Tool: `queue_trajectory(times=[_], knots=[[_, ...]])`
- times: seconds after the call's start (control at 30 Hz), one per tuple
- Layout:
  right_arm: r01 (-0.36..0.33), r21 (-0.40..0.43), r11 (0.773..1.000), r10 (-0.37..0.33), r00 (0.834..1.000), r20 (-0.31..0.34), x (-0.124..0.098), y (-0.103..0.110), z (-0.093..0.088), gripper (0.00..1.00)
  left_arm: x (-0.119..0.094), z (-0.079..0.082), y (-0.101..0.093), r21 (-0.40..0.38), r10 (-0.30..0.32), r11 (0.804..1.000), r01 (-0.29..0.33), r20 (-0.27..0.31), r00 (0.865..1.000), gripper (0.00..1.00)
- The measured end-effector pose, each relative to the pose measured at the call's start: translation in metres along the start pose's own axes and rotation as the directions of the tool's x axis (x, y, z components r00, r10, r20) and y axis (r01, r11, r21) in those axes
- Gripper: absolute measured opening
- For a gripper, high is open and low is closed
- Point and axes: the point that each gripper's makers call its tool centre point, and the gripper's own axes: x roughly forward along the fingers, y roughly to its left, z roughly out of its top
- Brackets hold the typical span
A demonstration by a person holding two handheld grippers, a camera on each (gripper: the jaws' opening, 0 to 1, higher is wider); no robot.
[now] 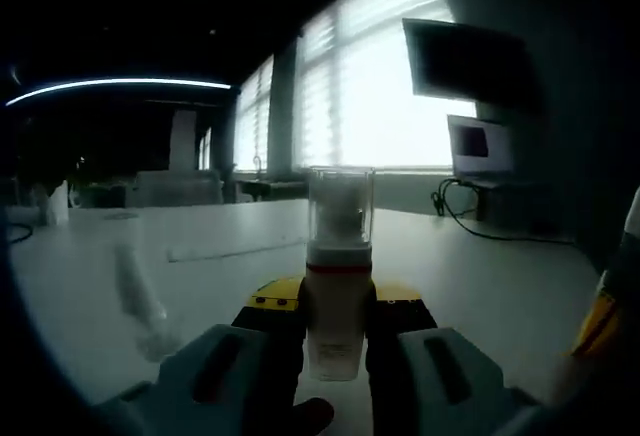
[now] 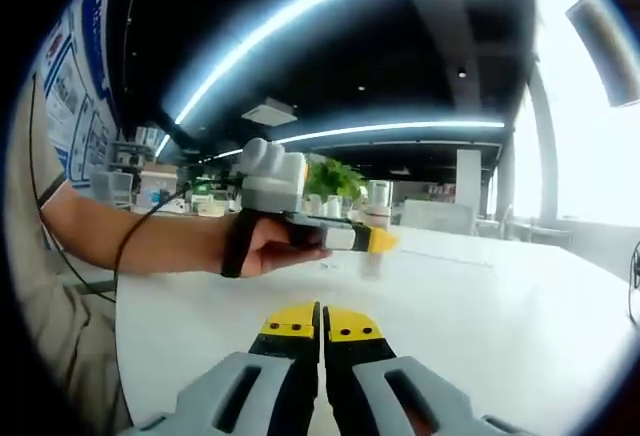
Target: Clamp pump bottle remove cover press pump head put on cover
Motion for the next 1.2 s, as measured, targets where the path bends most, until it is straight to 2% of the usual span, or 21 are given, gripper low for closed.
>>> queue_trajectory(times=[0.1, 0.3, 0.5, 0.73, 0.97, 1.2], knots=[[-0.001, 0.0, 1.0, 0.001, 1.0, 0.001, 0.0, 0.0, 0.0, 0.0, 0.008, -0.004, 0.006, -0.031, 0.003, 1.0, -0.003, -0.006, 1.0, 0.14], [-0.002, 0.006, 1.0, 0.002, 1.0, 0.005, 0.0, -0.001, 0.001, 0.0, 0.018, -0.009, 0.003, -0.047, 0.011, 0.999, -0.011, -0.011, 1.0, 0.14], [-0.001, 0.006, 1.0, 0.001, 1.0, 0.002, 0.0, -0.001, 0.0, 0.0, 0.028, -0.014, 0.011, -0.076, 0.03, 0.997, -0.031, -0.012, 0.999, 0.14], [0.0, 0.006, 1.0, 0.0, 1.0, 0.006, 0.0, 0.0, 0.001, 0.0, 0.034, -0.015, 0.017, -0.026, 0.054, 0.998, -0.054, -0.004, 0.999, 0.14], [-0.002, 0.005, 1.0, 0.002, 1.0, 0.008, 0.0, 0.0, 0.001, 0.0, 0.033, -0.016, 0.012, -0.018, 0.035, 0.999, -0.035, 0.002, 0.999, 0.14], [0.001, 0.004, 1.0, -0.001, 1.0, 0.007, 0.0, 0.0, 0.001, 0.0, 0.033, -0.018, 0.012, 0.0, 0.039, 0.999, -0.039, -0.008, 0.999, 0.21]])
